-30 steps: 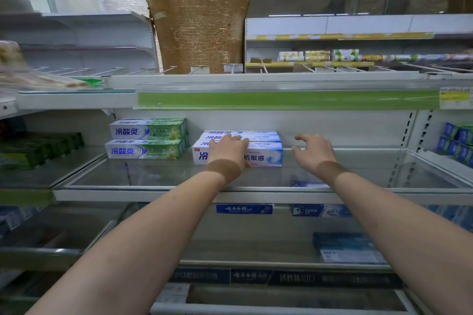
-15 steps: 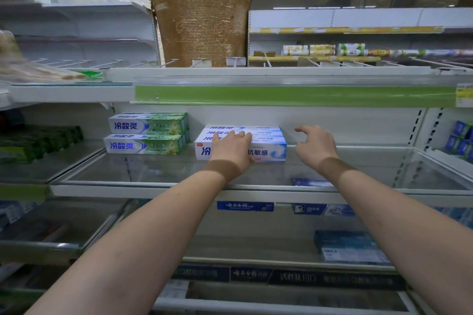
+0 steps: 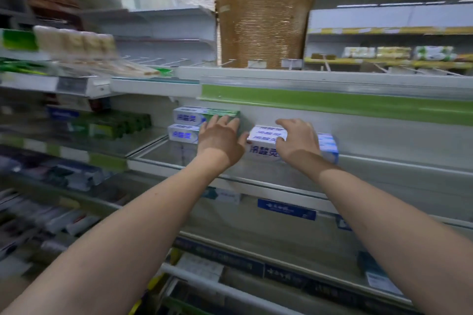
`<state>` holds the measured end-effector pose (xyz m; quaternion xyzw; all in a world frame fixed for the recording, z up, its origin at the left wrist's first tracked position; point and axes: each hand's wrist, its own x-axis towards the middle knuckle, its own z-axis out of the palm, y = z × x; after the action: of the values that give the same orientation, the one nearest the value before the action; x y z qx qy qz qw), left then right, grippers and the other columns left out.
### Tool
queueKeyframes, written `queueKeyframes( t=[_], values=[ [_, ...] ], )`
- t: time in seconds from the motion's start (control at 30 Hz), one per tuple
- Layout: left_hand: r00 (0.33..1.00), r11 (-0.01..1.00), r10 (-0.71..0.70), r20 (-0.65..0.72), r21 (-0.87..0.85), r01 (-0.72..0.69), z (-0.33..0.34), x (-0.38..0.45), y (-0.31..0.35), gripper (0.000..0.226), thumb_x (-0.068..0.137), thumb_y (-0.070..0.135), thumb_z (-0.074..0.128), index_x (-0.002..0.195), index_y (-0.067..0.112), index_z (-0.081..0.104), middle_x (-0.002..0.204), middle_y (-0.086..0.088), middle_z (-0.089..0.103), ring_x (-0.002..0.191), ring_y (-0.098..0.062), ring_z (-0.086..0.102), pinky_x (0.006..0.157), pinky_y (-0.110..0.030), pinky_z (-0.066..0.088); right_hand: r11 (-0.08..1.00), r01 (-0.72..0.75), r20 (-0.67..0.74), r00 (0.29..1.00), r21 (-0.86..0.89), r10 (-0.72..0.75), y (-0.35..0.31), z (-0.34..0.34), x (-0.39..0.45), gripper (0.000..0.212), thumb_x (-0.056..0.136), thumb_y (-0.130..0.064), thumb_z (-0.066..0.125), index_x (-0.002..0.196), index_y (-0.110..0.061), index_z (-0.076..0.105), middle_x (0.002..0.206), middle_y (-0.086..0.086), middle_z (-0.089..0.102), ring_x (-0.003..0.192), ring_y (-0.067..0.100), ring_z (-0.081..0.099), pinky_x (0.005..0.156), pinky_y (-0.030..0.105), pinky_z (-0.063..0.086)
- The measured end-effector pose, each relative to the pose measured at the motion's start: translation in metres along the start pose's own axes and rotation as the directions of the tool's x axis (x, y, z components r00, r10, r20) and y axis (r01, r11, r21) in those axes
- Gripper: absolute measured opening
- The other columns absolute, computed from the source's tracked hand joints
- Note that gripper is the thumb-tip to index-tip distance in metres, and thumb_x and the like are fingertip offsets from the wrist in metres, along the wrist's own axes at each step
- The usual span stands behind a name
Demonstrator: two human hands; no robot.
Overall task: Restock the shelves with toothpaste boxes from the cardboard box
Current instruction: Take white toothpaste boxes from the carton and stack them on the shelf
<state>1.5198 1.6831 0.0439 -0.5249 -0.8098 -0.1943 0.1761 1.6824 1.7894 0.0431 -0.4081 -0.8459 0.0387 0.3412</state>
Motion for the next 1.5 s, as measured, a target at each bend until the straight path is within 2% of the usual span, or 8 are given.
queueKeyframes(
  t=[0.1, 0.27, 0.4, 0.57, 0.8, 1.1, 1.33, 1.5],
  values=[
    [0.992, 0.992, -0.115, -0.047, 0.045, 0.117, -0.02, -0.022, -0.043, 0.054, 0.101, 0.053, 0.041, 0.147, 0.025, 0.047, 0.156, -0.007, 0.042, 0.146, -0.031, 0.03, 0.117, -0.046, 0.028, 0.988, 0.14, 0.047, 0.988, 0.07, -0.144, -0.048, 0.027, -0.001, 0.05, 0.085, -0.02, 0.055, 0.135, -0.024, 0.057, 0.13, 0.007, 0.058, 0.121, 0.032, 0.046, 0.101, 0.037, 0.039],
    [0.953, 0.948, -0.269, -0.137, 0.135, 0.287, -0.045, -0.079, -0.118, 0.047, 0.096, 0.049, 0.047, 0.132, 0.021, 0.059, 0.143, -0.007, 0.054, 0.137, -0.031, 0.041, 0.109, -0.046, 0.035, 0.937, 0.311, 0.124, 0.935, 0.157, -0.331, -0.142, 0.068, -0.013, 0.05, 0.085, -0.026, 0.058, 0.135, -0.026, 0.057, 0.133, 0.005, 0.056, 0.125, 0.029, 0.044, 0.108, 0.034, 0.034],
    [0.914, 0.895, -0.385, -0.129, 0.19, 0.404, -0.056, -0.136, -0.18, 0.05, 0.095, 0.05, 0.048, 0.137, 0.022, 0.055, 0.147, -0.008, 0.052, 0.138, -0.031, 0.04, 0.111, -0.048, 0.036, 0.863, 0.452, 0.141, 0.862, 0.226, -0.488, -0.213, 0.102, -0.045, 0.05, 0.085, -0.029, 0.061, 0.134, -0.021, 0.057, 0.128, 0.011, 0.058, 0.12, 0.035, 0.048, 0.105, 0.041, 0.039],
    [0.854, 0.829, -0.516, -0.068, 0.211, 0.518, -0.061, -0.203, -0.255, 0.051, 0.094, 0.045, 0.051, 0.139, 0.022, 0.054, 0.147, -0.007, 0.052, 0.14, -0.032, 0.039, 0.113, -0.049, 0.036, 0.806, 0.508, 0.197, 0.794, 0.303, -0.574, -0.286, 0.148, -0.097, 0.052, 0.087, -0.032, 0.06, 0.137, -0.021, 0.055, 0.13, 0.008, 0.056, 0.122, 0.032, 0.045, 0.104, 0.04, 0.04],
    [0.76, 0.749, -0.649, 0.034, 0.201, 0.631, -0.045, -0.282, -0.351, 0.05, 0.091, 0.045, 0.05, 0.135, 0.023, 0.056, 0.132, -0.005, 0.06, 0.128, -0.031, 0.048, 0.106, -0.046, 0.042, 0.791, 0.502, 0.36, 0.707, 0.35, -0.608, -0.355, 0.218, -0.163, 0.051, 0.089, -0.031, 0.055, 0.14, -0.024, 0.05, 0.132, 0.005, 0.054, 0.126, 0.03, 0.042, 0.104, 0.041, 0.041],
    [0.62, 0.647, -0.759, 0.198, 0.129, 0.751, 0.022, -0.362, -0.413, 0.044, 0.093, 0.038, 0.052, 0.13, 0.016, 0.059, 0.13, -0.011, 0.061, 0.124, -0.035, 0.051, 0.096, -0.044, 0.047, 0.813, 0.483, 0.616, 0.544, 0.324, -0.569, -0.383, 0.315, -0.222, 0.054, 0.087, -0.031, 0.058, 0.14, -0.02, 0.051, 0.134, 0.011, 0.053, 0.125, 0.034, 0.042, 0.102, 0.039, 0.041],
    [0.46, 0.522, -0.825, 0.329, 0.129, 0.843, 0.103, -0.388, -0.442, 0.051, 0.091, 0.038, 0.055, 0.137, 0.016, 0.055, 0.127, -0.012, 0.062, 0.121, -0.035, 0.053, 0.093, -0.043, 0.049, 0.827, 0.466, 0.782, 0.366, 0.314, -0.504, -0.377, 0.416, -0.24, 0.041, 0.085, -0.029, 0.056, 0.125, -0.016, 0.058, 0.119, 0.016, 0.058, 0.115, 0.039, 0.05, 0.093, 0.039, 0.042],
    [0.295, 0.367, -0.864, 0.408, 0.11, 0.924, 0.161, -0.403, -0.458, 0.049, 0.092, 0.044, 0.057, 0.131, 0.014, 0.058, 0.119, -0.012, 0.063, 0.114, -0.034, 0.057, 0.089, -0.043, 0.053, 0.869, 0.408, 0.906, 0.187, 0.28, -0.379, -0.358, 0.5, -0.259, 0.038, 0.08, -0.033, 0.059, 0.114, -0.016, 0.061, 0.111, 0.015, 0.064, 0.105, 0.037, 0.057, 0.082, 0.037, 0.045]
  ],
)
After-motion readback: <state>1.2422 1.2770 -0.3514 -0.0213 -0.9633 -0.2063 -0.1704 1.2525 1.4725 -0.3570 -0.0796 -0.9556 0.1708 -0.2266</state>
